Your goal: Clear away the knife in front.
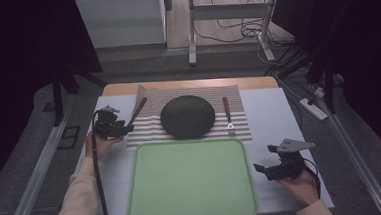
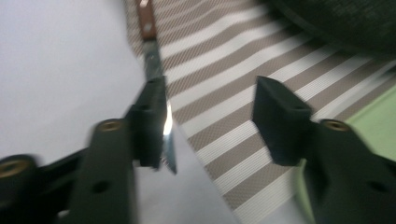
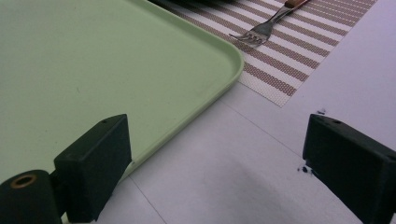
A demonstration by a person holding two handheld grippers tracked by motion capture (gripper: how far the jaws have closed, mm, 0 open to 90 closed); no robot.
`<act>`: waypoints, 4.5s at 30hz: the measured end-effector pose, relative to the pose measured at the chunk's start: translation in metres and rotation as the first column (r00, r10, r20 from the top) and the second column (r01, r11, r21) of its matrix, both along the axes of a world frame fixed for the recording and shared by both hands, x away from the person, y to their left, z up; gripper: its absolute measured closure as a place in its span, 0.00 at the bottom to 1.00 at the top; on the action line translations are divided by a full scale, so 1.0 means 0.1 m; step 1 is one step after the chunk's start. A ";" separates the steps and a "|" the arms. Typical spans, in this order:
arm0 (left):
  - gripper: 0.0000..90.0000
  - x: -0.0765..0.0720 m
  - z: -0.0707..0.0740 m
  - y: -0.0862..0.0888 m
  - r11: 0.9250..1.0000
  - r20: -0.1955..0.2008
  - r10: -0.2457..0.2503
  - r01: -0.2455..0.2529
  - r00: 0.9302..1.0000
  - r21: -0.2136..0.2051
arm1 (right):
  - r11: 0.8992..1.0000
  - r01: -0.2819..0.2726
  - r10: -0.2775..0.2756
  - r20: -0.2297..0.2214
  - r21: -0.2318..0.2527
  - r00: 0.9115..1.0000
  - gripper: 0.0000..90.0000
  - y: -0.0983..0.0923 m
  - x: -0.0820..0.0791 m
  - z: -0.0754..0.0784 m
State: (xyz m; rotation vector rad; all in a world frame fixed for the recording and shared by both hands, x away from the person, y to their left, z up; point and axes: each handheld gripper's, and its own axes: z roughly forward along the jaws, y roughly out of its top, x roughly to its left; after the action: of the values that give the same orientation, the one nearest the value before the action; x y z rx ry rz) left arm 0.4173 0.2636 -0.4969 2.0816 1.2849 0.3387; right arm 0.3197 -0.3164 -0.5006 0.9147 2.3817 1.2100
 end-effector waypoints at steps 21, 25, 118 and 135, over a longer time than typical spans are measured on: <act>0.43 0.89 0.13 -0.29 0.992 -0.098 -0.053 0.064 0.994 0.107 | 1.000 -0.002 0.002 -0.007 0.006 1.000 0.09 0.00 0.01 -0.01; 0.43 1.00 0.08 -0.34 0.989 -0.121 -0.060 0.075 0.991 0.125 | 1.000 0.001 -0.001 -0.008 0.004 1.000 0.09 -0.01 0.01 -0.01; 0.86 1.31 -0.06 -0.34 0.963 -0.305 -0.072 0.146 0.950 0.228 | 1.000 0.016 -0.017 -0.030 -0.001 0.999 0.09 -0.02 0.05 -0.04; 0.86 1.29 -0.09 -0.34 0.960 -0.349 -0.085 0.171 0.933 0.222 | 1.000 0.017 -0.017 -0.029 -0.003 0.999 0.09 -0.02 0.05 -0.04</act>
State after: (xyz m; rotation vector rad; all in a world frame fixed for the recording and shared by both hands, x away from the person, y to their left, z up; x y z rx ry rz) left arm 0.5462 0.2292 -0.5056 2.5087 1.3439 0.0872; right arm 0.3244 -0.3189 -0.5049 0.9558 2.3930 1.1945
